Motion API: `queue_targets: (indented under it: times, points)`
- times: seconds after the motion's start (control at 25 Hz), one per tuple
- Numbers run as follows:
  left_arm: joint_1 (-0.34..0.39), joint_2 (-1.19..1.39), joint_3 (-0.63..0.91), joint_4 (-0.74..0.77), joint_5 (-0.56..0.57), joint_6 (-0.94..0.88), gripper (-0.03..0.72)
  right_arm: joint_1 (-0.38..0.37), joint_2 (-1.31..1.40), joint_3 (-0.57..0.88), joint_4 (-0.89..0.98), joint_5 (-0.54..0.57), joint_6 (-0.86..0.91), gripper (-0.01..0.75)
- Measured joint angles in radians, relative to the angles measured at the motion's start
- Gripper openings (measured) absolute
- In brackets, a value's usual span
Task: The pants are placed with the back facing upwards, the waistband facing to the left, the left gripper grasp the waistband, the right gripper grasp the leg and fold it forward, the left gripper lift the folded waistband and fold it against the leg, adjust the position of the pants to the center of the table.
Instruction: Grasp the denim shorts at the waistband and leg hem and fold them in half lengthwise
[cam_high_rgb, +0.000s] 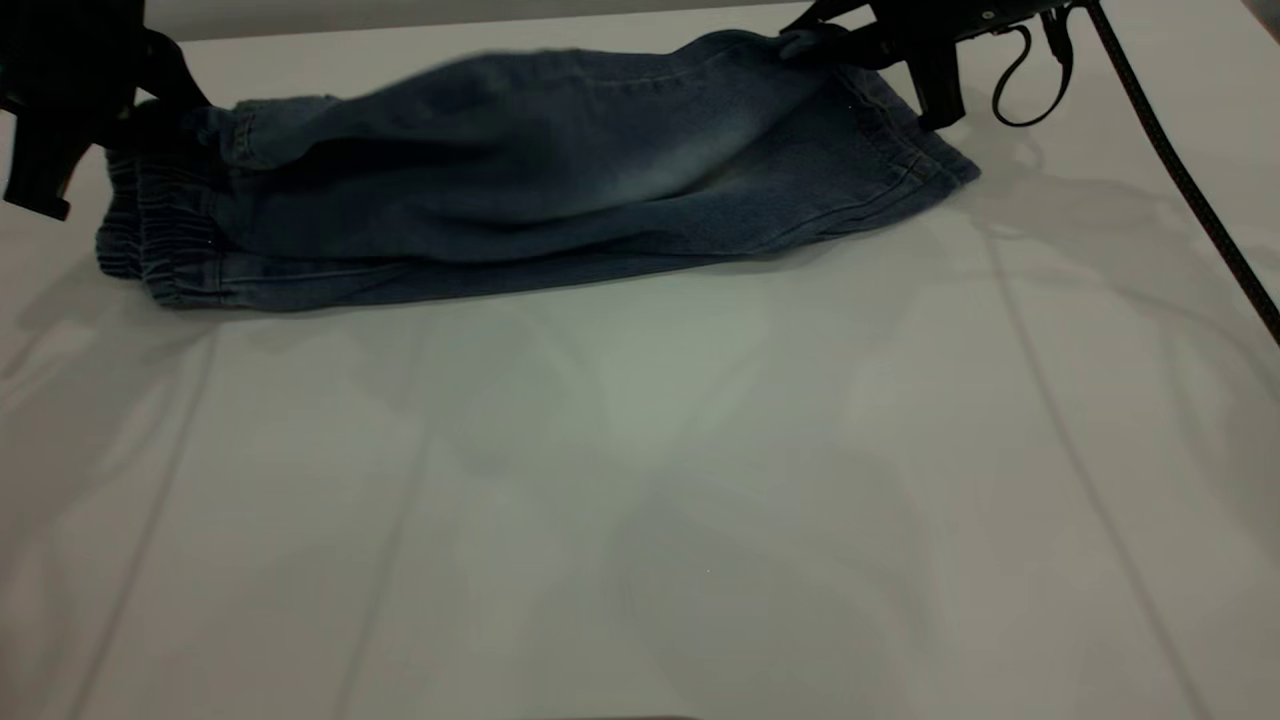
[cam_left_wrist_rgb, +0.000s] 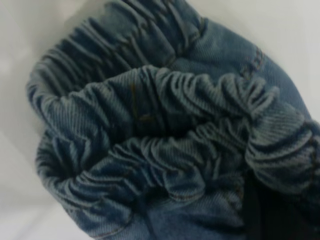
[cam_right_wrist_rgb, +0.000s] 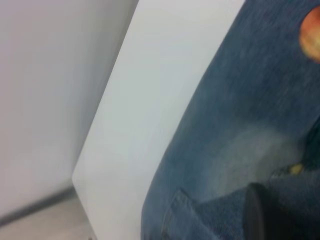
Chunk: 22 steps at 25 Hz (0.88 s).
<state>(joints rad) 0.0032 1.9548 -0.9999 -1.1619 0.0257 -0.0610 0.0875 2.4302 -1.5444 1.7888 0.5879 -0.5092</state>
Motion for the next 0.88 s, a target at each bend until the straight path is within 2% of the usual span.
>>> queue_targets:
  times: [0.2,0.32,0.4,0.72,0.88]
  points:
    - [0.000,0.001,0.000,-0.013,-0.040,0.048,0.103,-0.038,0.000,-0.002,0.003,0.003,-0.003,0.081]
    - [0.000,0.001,0.000,-0.016,-0.047,0.130,0.134,-0.048,0.000,-0.002,0.004,0.016,-0.027,0.157]
    - [0.000,0.001,0.000,-0.016,-0.047,0.187,0.191,-0.048,0.000,-0.002,0.004,0.033,-0.059,0.217]
    - [0.000,0.000,-0.005,-0.018,-0.026,0.455,0.534,-0.049,0.000,-0.002,0.007,0.193,-0.274,0.465]
    - [0.000,-0.019,-0.005,-0.018,-0.009,0.591,0.589,-0.051,0.000,-0.002,0.006,0.285,-0.334,0.528]
